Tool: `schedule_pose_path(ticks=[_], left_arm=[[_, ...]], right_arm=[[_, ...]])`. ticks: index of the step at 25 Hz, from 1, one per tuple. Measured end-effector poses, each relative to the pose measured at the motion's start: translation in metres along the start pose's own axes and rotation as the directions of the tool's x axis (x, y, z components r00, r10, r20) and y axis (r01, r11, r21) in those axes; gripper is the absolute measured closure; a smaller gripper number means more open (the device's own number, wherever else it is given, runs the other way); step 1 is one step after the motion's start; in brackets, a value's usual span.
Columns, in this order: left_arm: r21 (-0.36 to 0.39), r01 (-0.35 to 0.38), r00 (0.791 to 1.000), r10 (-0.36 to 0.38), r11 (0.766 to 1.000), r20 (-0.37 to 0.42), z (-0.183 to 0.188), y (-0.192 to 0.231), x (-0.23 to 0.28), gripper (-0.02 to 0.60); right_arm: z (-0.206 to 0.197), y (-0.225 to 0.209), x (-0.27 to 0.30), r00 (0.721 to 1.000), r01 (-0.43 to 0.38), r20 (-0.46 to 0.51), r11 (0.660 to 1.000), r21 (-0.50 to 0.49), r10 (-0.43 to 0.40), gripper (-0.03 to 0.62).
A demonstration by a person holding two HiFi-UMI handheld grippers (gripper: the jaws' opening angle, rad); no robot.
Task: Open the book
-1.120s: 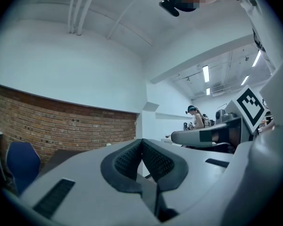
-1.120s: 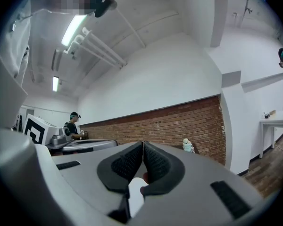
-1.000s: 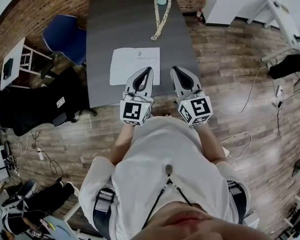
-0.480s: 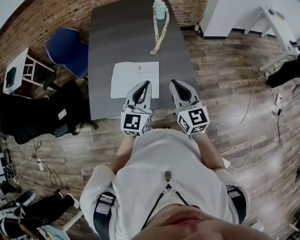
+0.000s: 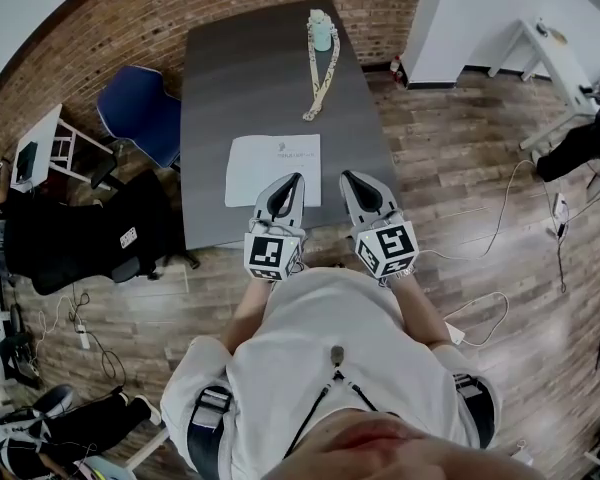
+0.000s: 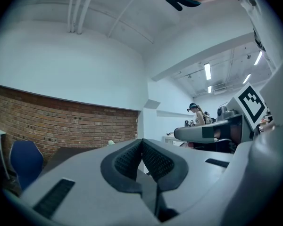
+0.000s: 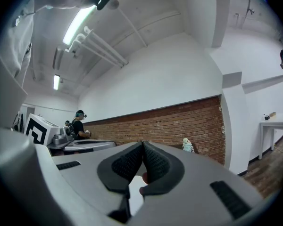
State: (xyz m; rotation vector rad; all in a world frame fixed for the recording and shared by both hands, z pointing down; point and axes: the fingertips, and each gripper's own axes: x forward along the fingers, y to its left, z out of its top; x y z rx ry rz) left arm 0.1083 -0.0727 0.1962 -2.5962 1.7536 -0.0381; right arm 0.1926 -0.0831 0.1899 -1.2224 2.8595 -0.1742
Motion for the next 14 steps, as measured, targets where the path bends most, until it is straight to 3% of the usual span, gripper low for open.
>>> schedule_pose_path(ticks=[14], left_arm=[[-0.019,-0.009,1.000,0.008,1.000,-0.021,-0.008,0.008,0.007,0.558]], right_arm=[[-0.001,-0.009,0.007,1.000,0.000,0.002,1.000,0.010,0.000,0.557]])
